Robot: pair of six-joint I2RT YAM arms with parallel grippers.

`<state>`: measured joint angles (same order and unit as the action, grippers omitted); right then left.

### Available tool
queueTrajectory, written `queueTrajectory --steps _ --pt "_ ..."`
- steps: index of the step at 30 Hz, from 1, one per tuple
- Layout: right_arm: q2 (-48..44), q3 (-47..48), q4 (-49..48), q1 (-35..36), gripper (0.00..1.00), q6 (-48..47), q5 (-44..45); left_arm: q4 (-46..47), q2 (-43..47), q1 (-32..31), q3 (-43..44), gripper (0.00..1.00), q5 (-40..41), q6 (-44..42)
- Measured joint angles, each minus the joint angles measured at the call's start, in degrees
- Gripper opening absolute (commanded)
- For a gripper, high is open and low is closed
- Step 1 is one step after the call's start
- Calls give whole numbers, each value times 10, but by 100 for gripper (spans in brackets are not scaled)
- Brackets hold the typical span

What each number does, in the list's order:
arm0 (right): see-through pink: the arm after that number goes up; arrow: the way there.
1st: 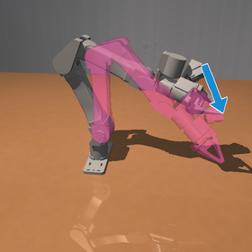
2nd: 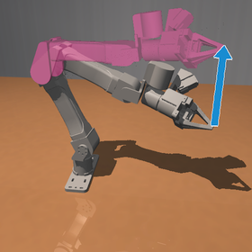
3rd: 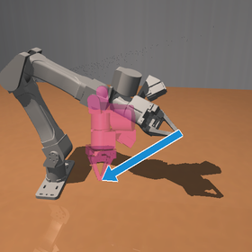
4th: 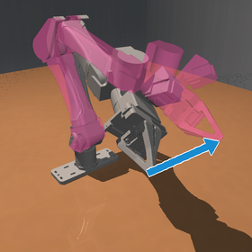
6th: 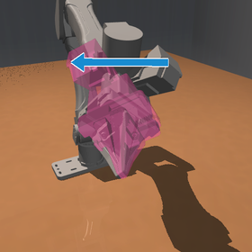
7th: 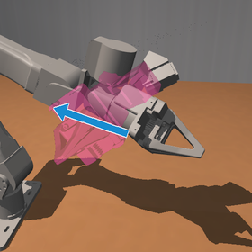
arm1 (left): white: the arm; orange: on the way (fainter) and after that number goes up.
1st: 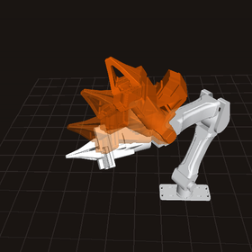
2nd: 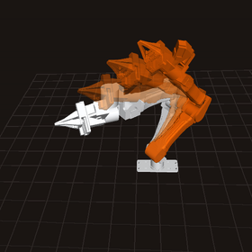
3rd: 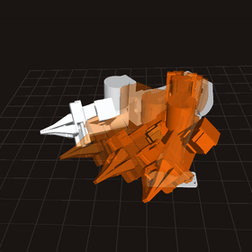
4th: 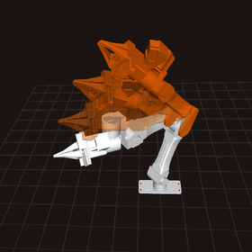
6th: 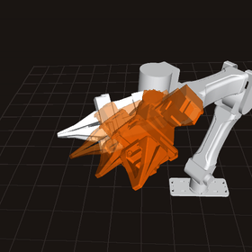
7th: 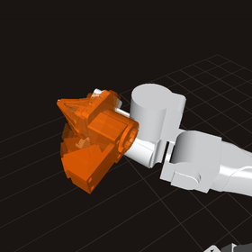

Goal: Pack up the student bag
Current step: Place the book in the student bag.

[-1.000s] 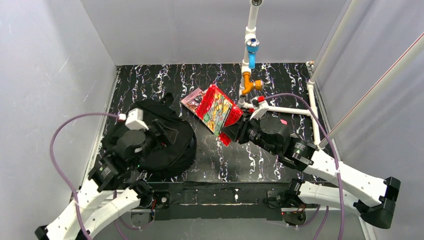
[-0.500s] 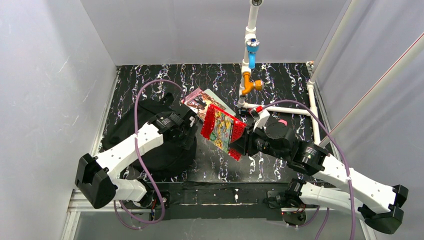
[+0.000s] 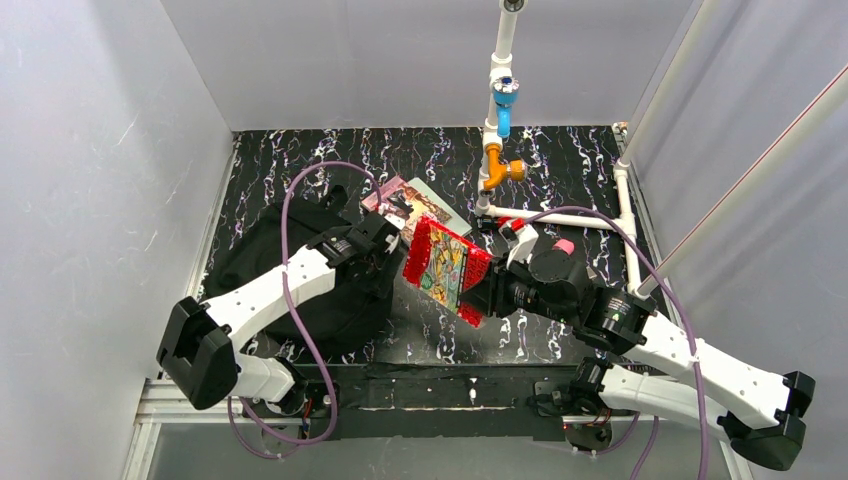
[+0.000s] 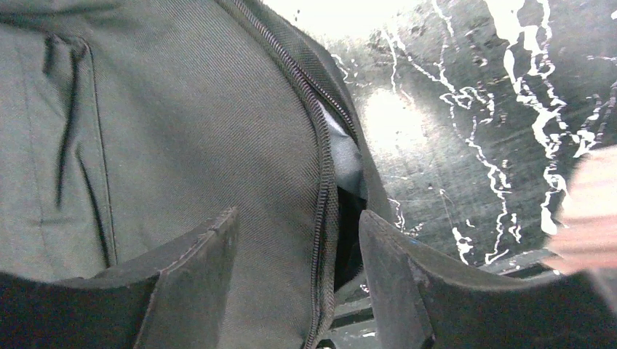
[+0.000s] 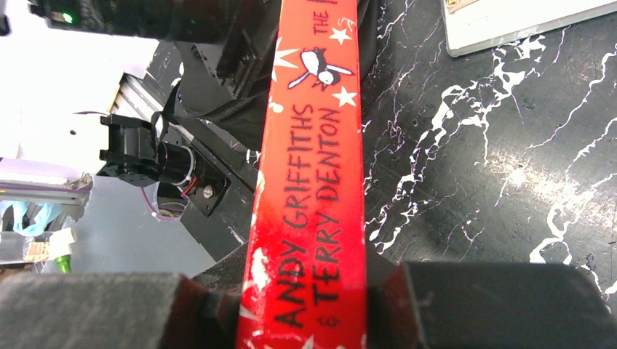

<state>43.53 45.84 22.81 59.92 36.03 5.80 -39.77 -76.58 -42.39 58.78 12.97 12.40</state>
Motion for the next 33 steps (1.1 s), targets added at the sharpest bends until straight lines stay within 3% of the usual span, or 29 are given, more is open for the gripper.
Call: queueTrajectory --steps 2,7,10,15,21,33 --pt "-2 0 -2 0 1 0 0 -1 -8 0 -11 46 12 4" --pt "-2 0 -3 0 1 5 0 -16 -17 0 -17 7 30 16" --pt "0 -8 -8 0 1 17 -2 -28 -14 0 -17 0 42 13" --pt "13 -43 -47 0 1 70 -41 -52 44 0 4 0 64 1" --pt "50 -152 -244 0 1 214 -145 -70 133 1 92 0 61 -13" --pt "297 -174 -547 2 1 395 -186 -83 151 0 132 0 30 -2"
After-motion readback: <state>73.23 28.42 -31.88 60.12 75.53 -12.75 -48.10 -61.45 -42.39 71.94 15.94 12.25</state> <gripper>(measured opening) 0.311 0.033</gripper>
